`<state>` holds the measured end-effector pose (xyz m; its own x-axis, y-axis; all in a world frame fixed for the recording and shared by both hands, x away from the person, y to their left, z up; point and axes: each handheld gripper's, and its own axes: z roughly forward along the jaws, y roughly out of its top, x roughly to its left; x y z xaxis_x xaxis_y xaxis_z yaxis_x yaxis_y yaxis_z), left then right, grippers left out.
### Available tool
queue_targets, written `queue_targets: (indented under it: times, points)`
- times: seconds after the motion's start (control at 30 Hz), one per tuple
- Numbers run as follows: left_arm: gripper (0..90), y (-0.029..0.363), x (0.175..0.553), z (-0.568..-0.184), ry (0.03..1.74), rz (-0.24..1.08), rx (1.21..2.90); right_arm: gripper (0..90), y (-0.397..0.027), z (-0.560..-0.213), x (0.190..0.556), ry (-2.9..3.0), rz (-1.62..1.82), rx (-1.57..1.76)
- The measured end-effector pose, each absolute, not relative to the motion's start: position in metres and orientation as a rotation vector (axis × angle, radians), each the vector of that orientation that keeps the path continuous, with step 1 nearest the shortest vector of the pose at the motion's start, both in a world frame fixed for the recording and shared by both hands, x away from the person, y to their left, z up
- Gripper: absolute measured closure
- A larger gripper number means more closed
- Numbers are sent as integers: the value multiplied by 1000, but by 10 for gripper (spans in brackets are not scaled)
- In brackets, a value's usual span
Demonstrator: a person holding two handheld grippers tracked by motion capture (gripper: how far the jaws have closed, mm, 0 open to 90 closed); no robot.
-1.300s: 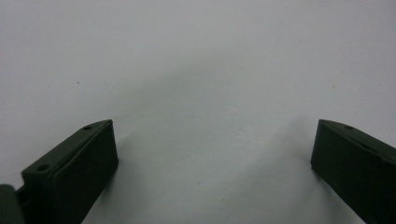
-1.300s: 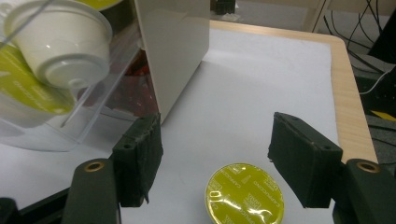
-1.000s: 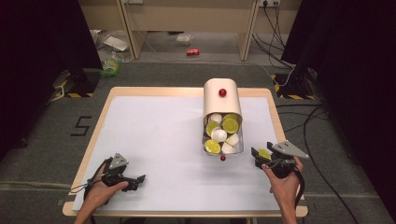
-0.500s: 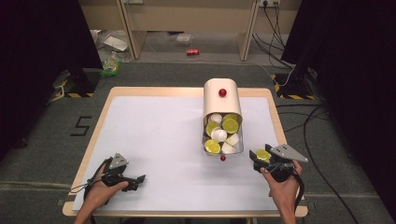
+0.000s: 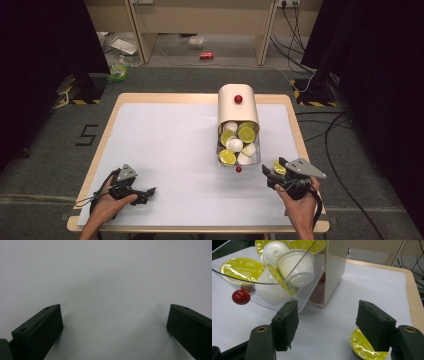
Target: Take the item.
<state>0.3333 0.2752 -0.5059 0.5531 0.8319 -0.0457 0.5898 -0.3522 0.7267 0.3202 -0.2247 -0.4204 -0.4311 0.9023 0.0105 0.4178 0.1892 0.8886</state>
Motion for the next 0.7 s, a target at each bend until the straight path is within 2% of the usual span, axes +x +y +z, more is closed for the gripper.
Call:
queue_targets:
  times: [0.7]
  points:
    - [0,275,333,-506,1139,434,2074,335,-216,-421,311,1950,1222,1189]
